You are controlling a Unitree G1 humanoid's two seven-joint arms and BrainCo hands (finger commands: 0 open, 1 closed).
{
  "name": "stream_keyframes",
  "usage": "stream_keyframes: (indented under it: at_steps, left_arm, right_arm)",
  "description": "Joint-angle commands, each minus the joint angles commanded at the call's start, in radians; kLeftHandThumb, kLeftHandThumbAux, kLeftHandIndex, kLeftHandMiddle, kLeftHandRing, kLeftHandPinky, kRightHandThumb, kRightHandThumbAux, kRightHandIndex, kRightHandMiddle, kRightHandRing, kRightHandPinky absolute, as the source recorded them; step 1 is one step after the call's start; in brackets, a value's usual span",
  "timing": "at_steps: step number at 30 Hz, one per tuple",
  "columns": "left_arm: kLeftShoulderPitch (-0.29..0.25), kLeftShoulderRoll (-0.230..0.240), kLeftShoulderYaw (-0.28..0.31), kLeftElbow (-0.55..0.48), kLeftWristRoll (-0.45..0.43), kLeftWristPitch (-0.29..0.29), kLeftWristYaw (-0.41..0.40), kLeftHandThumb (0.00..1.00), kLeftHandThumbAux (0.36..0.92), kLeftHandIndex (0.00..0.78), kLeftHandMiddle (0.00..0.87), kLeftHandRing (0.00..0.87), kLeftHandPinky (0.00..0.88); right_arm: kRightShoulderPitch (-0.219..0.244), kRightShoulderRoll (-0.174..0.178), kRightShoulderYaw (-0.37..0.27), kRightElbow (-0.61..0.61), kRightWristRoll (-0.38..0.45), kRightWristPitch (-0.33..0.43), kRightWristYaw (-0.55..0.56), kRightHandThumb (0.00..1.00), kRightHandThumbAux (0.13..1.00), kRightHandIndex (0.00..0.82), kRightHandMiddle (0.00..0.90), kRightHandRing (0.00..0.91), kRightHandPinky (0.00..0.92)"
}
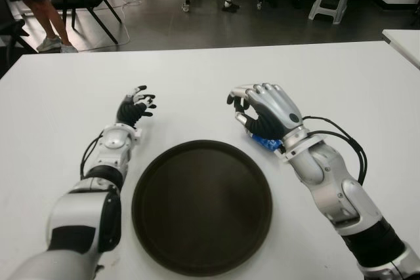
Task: Pick up the Oreo
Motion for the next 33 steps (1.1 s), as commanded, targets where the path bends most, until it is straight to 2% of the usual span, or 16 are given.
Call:
stream_keyframes:
  at_steps: [15,21,24,25,26,27,28,29,31,33]
  left_arm:
    - [0.0,0.001,-0.002,-0.001,0.003,0.003,-0.005,0.462,0.591,0.147,0.291,0.349,0.399]
    - [0.0,0.001,-0.007,-0.001,0.007,0.0,-0.004,0.444,0.593,0.144,0.29,0.347,0.4]
    - [0.001,0.001,-0.008,-0.002,0.007,-0.002,-0.003,0.444,0.596,0.149,0.293,0.348,0.399]
    - [0.001,0.001,-0.008,-0.002,0.007,-0.002,-0.003,0.447,0.596,0.151,0.293,0.348,0.399]
    - [0.001,0.001,-0.008,-0.002,0.006,-0.002,-0.004,0.448,0.596,0.152,0.294,0.348,0.399]
    - [0.001,0.0,-0.008,-0.002,0.005,-0.002,-0.004,0.451,0.596,0.153,0.293,0.347,0.398]
    - [0.001,0.0,-0.007,-0.002,0.005,-0.002,-0.005,0.453,0.596,0.154,0.293,0.347,0.397]
    - [0.002,0.0,-0.006,-0.002,0.003,-0.003,-0.007,0.454,0.596,0.154,0.293,0.347,0.397]
    - [0.002,0.0,-0.004,-0.002,0.0,-0.003,-0.011,0.462,0.597,0.156,0.291,0.346,0.397]
    - [0.002,-0.001,-0.003,-0.002,-0.001,-0.003,-0.013,0.466,0.598,0.157,0.29,0.346,0.398]
  right_arm:
    - [-0.013,0.01,-0.021,0.026,0.014,-0.002,-0.01,0.692,0.736,0.418,0.508,0.518,0.526]
    - [-0.02,0.014,-0.032,0.039,0.016,-0.002,-0.012,0.692,0.737,0.418,0.505,0.515,0.508]
    - [-0.031,0.009,-0.039,0.061,0.021,-0.004,-0.002,0.688,0.74,0.41,0.485,0.491,0.482]
    - [-0.036,0.007,-0.04,0.071,0.024,-0.005,0.003,0.682,0.742,0.404,0.418,0.429,0.429]
    - [-0.039,0.005,-0.041,0.076,0.024,-0.003,0.01,0.68,0.742,0.402,0.394,0.407,0.411]
    - [-0.041,0.004,-0.041,0.079,0.024,-0.002,0.015,0.484,0.765,0.282,0.313,0.328,0.341]
    - [-0.041,0.005,-0.041,0.08,0.023,-0.001,0.018,0.342,0.784,0.204,0.261,0.277,0.295]
    - [-0.04,0.005,-0.041,0.078,0.022,0.003,0.025,0.292,0.791,0.176,0.242,0.258,0.279]
    - [-0.039,0.006,-0.043,0.074,0.02,0.012,0.036,0.143,0.701,0.072,0.1,0.107,0.122]
    - [-0.038,0.007,-0.044,0.072,0.017,0.018,0.042,0.092,0.66,0.036,0.051,0.055,0.062]
